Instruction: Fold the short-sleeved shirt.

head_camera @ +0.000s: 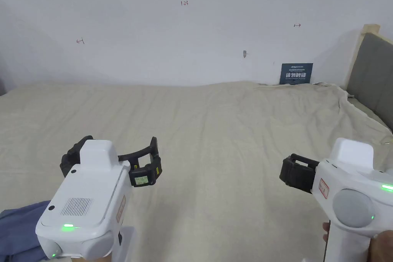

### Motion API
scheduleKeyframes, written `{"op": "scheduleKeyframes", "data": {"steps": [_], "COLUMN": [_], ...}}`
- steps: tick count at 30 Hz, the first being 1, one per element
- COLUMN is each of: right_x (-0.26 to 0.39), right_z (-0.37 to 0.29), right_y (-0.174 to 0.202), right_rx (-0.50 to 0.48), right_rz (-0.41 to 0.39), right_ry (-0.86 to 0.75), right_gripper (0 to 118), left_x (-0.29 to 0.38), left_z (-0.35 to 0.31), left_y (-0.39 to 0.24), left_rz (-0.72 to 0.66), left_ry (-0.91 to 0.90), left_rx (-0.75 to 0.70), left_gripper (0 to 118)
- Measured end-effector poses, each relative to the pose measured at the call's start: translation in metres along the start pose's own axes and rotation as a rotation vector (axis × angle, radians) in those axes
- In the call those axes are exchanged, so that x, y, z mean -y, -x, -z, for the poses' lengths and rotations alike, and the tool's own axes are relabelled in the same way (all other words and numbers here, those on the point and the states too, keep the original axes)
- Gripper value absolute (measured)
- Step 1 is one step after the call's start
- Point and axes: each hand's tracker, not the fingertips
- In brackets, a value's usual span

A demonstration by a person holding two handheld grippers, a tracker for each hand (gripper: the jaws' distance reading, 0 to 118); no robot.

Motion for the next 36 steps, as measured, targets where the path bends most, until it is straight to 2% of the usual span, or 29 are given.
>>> {"op": "scheduleKeyframes", "data": {"steps": [9,14,16,20,26,29,36], "right_x": [0.003,0.006,0.007,0.013,0.02,0.024,0.022], "right_z": [0.019,0.02,0.02,-0.005,-0.03,-0.039,-0.045], "right_y": [-0.015,-0.013,-0.016,-0.007,0.011,0.014,0.017], "right_rx": [-0.004,0.065,0.039,-0.085,-0.045,-0.044,-0.053], "right_rz": [0.011,-0.033,-0.059,-0.072,-0.131,-0.122,-0.112], "right_ry": [-0.001,-0.1,-0.155,-0.253,-0.423,-0.515,-0.508], "right_gripper": [118,118,118,118,118,118,118], "left_x": [-0.003,-0.003,-0.003,-0.003,-0.003,-0.002,-0.004], "left_z": [-0.003,-0.004,-0.004,-0.004,-0.005,-0.005,-0.005], "left_y": [0.0,0.0,-0.001,-0.001,0.0,0.001,0.002], "left_rz": [-0.005,-0.007,-0.007,-0.001,-0.015,-0.022,-0.031], "left_ry": [-0.009,-0.009,-0.013,-0.019,-0.02,-0.022,-0.035], "left_rx": [0.003,0.003,0.002,-0.008,-0.019,-0.022,-0.02], "left_gripper": [118,118,118,118,118,118,118]}}
